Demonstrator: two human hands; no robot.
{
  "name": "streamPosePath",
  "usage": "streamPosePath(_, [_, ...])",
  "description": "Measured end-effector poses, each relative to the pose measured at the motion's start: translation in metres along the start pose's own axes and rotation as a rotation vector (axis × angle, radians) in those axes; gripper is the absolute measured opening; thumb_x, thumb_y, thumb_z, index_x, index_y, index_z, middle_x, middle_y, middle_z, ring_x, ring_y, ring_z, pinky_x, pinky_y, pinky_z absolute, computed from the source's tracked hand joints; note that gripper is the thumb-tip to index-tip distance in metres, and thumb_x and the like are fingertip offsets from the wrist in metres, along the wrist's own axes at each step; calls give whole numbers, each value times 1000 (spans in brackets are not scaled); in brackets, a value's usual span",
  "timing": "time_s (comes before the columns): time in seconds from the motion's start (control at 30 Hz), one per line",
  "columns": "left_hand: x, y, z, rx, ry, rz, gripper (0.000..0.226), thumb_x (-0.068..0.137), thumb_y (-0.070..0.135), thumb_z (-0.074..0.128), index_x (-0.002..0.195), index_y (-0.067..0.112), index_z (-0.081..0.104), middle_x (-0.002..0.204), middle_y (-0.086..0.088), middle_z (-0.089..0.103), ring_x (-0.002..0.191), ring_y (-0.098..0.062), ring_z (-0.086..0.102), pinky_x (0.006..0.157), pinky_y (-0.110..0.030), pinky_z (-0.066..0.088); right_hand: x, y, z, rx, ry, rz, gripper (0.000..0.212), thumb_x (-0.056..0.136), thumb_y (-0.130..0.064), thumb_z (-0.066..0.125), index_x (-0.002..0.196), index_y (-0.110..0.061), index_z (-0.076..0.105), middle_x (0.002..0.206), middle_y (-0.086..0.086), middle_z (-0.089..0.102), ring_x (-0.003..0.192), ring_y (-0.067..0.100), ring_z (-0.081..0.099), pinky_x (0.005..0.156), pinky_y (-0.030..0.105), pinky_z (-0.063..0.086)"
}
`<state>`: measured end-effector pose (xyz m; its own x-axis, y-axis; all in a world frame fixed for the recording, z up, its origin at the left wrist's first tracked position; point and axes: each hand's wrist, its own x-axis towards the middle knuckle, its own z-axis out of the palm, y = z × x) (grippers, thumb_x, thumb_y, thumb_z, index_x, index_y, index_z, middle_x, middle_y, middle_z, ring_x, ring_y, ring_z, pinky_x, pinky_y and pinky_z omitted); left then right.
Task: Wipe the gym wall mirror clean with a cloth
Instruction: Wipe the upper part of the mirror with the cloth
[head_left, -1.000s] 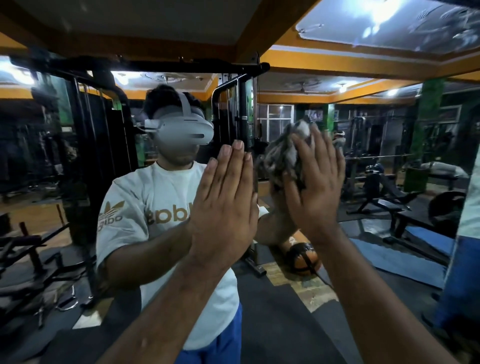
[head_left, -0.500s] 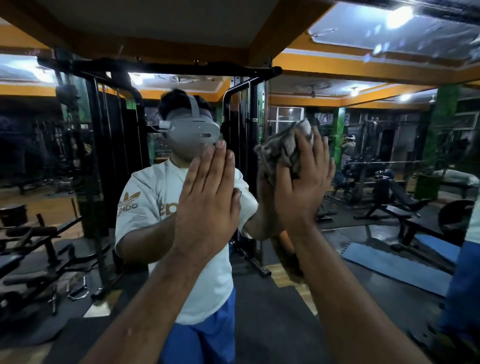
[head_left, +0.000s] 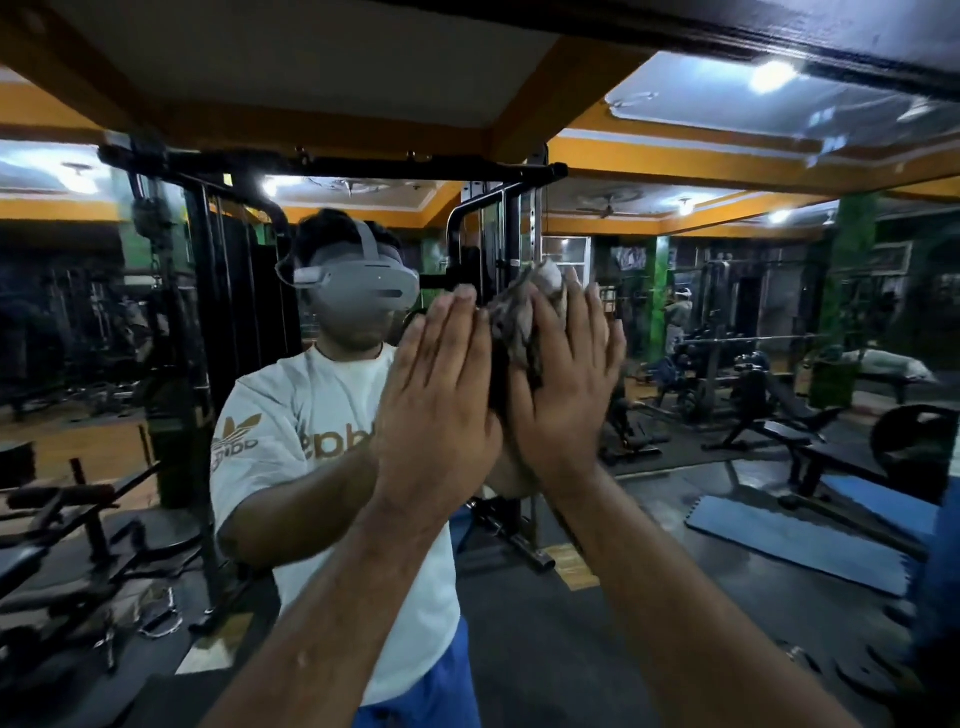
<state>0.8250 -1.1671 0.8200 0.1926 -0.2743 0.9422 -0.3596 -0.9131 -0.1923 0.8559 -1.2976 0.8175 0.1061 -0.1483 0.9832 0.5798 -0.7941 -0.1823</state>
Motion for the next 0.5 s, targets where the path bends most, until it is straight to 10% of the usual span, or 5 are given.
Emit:
streamPosePath(0.23, [-18, -47, -19, 112, 34, -38, 73, 104, 44, 45, 156, -3, 26, 165, -21, 18, 155, -32, 13, 125, -49, 17, 8, -21, 12, 47, 179, 395, 72, 88, -44, 40, 157, -23, 43, 169, 6, 32, 159, 23, 20, 128, 61, 6])
streamPosePath(0.5, [-20, -53, -16, 171, 4, 30, 70, 107, 42, 34, 158, -2, 15, 167, -21, 8, 156, -33, 6, 126, -49, 13, 0, -6, 3, -81, -7, -103, 60, 97, -38, 46, 155, -24, 43, 167, 10, 35, 159, 26, 22, 128, 55, 12])
